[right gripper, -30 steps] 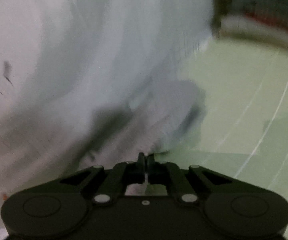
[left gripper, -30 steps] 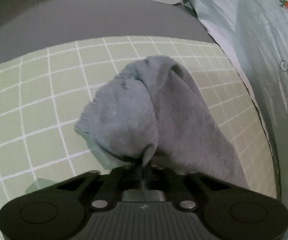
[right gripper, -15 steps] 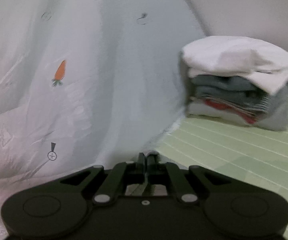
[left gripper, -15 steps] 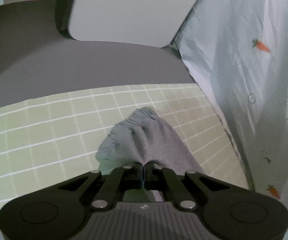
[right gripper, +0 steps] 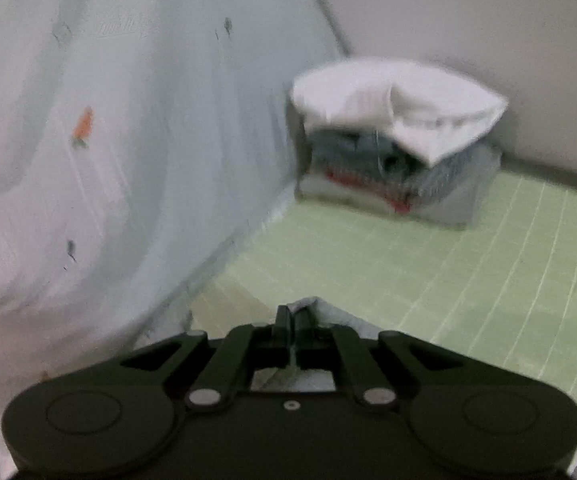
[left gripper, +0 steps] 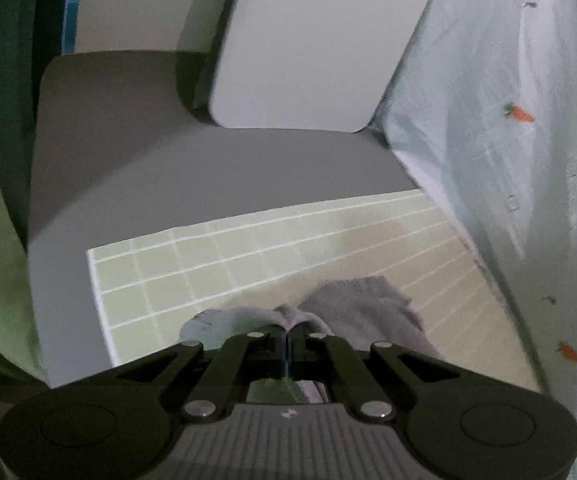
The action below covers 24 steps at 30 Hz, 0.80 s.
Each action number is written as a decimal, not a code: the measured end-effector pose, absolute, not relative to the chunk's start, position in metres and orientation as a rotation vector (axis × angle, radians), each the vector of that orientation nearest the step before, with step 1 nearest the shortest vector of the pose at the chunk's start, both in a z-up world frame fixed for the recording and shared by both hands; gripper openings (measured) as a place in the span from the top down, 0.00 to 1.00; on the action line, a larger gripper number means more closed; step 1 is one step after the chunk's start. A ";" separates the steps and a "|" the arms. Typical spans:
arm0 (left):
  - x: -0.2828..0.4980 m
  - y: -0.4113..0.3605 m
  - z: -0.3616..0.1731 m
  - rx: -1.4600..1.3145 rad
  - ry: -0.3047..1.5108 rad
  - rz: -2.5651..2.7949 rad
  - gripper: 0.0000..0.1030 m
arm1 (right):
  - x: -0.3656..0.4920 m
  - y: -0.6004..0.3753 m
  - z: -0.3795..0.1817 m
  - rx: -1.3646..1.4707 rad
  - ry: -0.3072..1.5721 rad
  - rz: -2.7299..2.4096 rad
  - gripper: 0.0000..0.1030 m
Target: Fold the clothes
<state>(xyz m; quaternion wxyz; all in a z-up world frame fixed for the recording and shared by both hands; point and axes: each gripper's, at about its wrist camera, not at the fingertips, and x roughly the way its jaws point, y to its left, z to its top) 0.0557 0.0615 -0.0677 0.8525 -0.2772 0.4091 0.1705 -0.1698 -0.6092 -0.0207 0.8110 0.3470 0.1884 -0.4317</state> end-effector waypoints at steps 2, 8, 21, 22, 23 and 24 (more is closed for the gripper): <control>0.062 0.061 -0.078 -0.574 0.911 0.352 0.99 | -0.131 -0.614 -0.038 0.666 0.477 -0.828 0.95; 0.067 0.037 -0.084 -0.441 0.990 0.359 0.63 | -0.078 -0.599 -0.084 0.591 0.602 -0.594 0.52; 0.069 -0.030 -0.073 -0.233 0.961 0.211 0.39 | -0.160 -0.611 -0.153 0.554 0.796 -0.877 0.20; 0.068 -0.039 -0.070 -0.209 0.951 0.189 0.37 | -0.164 -0.612 -0.157 0.564 0.802 -0.877 0.20; 0.067 -0.049 -0.066 -0.184 0.942 0.163 0.37 | -0.166 -0.613 -0.162 0.578 0.806 -0.875 0.20; 0.064 -0.058 -0.064 -0.166 0.940 0.143 0.37 | -0.167 -0.614 -0.166 0.591 0.813 -0.873 0.20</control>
